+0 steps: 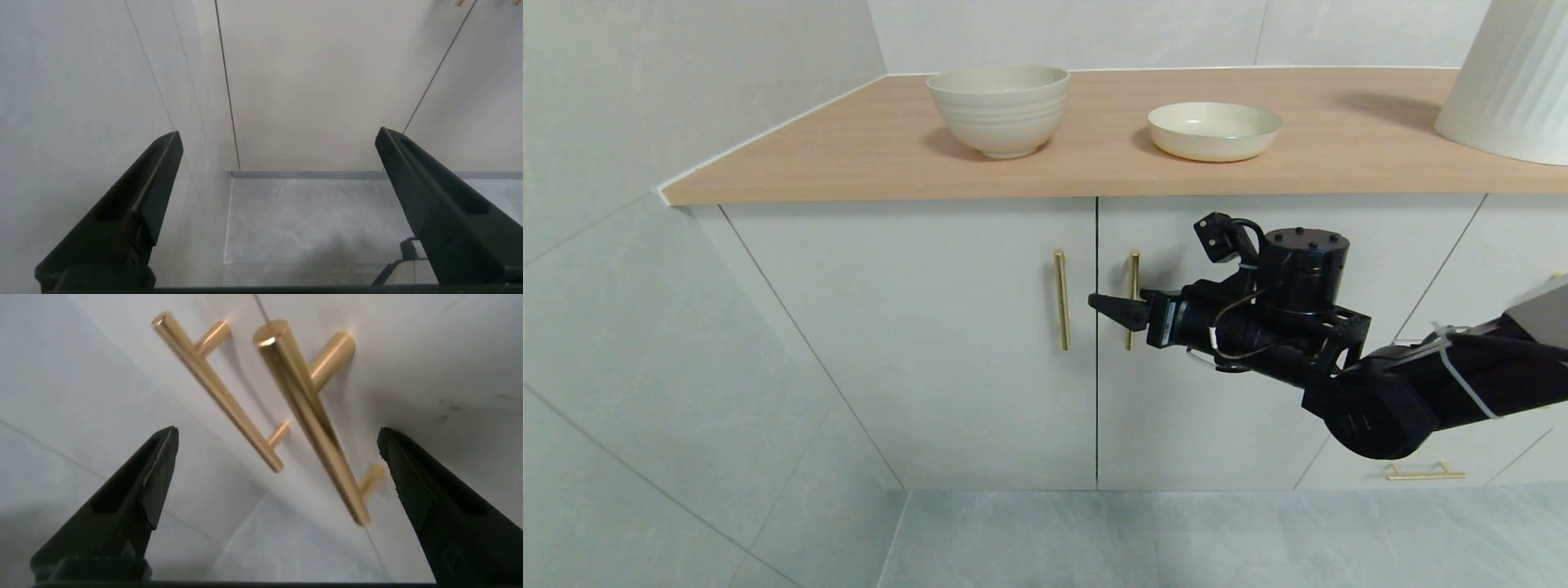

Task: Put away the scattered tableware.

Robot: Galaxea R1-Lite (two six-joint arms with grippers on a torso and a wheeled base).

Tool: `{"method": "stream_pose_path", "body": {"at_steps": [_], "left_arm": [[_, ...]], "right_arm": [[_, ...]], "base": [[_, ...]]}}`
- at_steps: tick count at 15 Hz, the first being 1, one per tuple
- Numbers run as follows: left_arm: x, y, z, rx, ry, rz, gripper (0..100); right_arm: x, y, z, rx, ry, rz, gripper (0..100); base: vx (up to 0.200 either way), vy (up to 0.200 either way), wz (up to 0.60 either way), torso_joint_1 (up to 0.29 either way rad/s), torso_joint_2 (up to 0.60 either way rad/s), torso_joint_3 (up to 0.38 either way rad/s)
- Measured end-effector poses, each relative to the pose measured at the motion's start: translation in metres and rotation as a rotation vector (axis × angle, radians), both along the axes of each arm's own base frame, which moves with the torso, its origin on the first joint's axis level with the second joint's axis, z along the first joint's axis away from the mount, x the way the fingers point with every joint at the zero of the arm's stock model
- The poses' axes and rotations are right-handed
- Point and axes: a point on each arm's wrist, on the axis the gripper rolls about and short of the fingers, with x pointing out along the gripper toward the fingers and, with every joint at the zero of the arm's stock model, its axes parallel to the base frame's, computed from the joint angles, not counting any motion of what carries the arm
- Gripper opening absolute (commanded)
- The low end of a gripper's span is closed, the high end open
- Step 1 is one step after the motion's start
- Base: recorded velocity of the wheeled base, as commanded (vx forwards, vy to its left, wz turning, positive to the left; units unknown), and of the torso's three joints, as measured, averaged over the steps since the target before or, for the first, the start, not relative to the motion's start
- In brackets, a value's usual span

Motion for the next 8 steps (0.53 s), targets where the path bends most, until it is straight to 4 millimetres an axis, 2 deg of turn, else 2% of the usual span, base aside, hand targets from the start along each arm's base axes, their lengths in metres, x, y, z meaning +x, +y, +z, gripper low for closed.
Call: {"method": "stream_pose_path", "body": {"at_steps": [5, 8], "left_arm": [[0.000, 0.000, 0.000, 0.000, 0.000, 0.000, 100], [0.000, 0.000, 0.000, 0.000, 0.000, 0.000, 100]], "right_arm": [[0.008, 0.008, -0.006, 0.081, 0.070, 0.008, 100], [0.002, 0.015, -0.006, 0.101, 0.093, 0.031, 100]], "base": [[0.000, 0.000, 0.00, 0.000, 0.00, 0.000], [0.000, 0.000, 0.00, 0.000, 0.00, 0.000]]}}
